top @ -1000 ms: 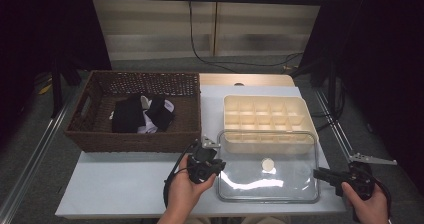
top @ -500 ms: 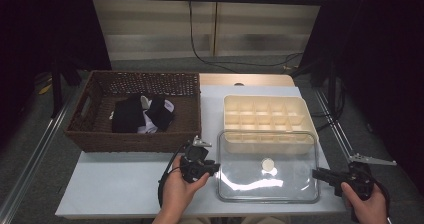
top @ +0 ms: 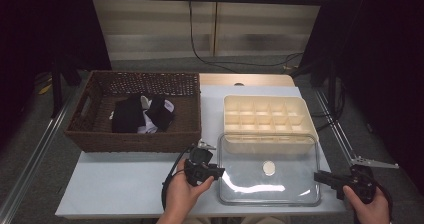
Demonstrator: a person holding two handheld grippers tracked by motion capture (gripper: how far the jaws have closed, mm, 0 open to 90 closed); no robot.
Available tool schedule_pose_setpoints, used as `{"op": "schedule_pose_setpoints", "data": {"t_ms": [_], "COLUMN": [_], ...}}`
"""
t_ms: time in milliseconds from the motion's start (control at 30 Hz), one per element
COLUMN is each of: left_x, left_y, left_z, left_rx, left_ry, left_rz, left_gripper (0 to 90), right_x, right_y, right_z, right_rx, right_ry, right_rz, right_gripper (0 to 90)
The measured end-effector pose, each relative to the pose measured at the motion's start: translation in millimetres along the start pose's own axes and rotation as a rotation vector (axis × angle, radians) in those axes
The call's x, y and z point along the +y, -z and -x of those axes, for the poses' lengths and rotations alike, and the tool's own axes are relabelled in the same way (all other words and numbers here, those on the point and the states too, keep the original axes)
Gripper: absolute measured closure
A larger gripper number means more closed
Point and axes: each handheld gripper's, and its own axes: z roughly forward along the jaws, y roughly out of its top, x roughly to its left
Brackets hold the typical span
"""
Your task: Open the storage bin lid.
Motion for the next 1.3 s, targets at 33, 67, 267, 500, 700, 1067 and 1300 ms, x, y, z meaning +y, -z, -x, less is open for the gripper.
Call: {"op": "schedule_pose_setpoints", "data": {"t_ms": [33,67,267,500,700,1067,1300], "left_x": [0.0,-2.7,-6.5,10.5,24.5,20.3,20.0], "left_y": [0.0,0.4,-0.6,4.9,3.8,7.3,-3.8], "left_z": [0.0,3.4,6.4,-7.7,-10.0,-0.3,-12.3], "left_rx": [0.000,-0.009,0.008,0.041,0.032,0.074,0.015], "left_ry": [0.000,-0.013,-0.028,0.006,0.001,-0.042,0.008], "left_rz": [0.000,-0.006,0.010,0.091,0.092,0.121,0.107], "left_gripper": [69.5,69.4,67.8,64.7,71.6,70.6,61.9], "right_x": [0.0,-4.2,-13.7,-1.2,14.0,8.5,10.0], "right_y": [0.0,3.9,9.0,1.4,-5.0,-1.7,-2.7], "right_z": [0.0,-1.3,-1.4,4.2,11.1,7.4,8.5], "right_rx": [0.000,-0.007,-0.008,0.011,0.036,0.038,0.043], "right_ry": [0.000,0.006,-0.001,-0.029,-0.075,-0.059,-0.050], "right_rz": [0.000,-0.008,0.007,0.046,0.069,0.055,0.056], "right_gripper": [69.6,69.2,64.8,64.1,65.3,67.4,67.5]}}
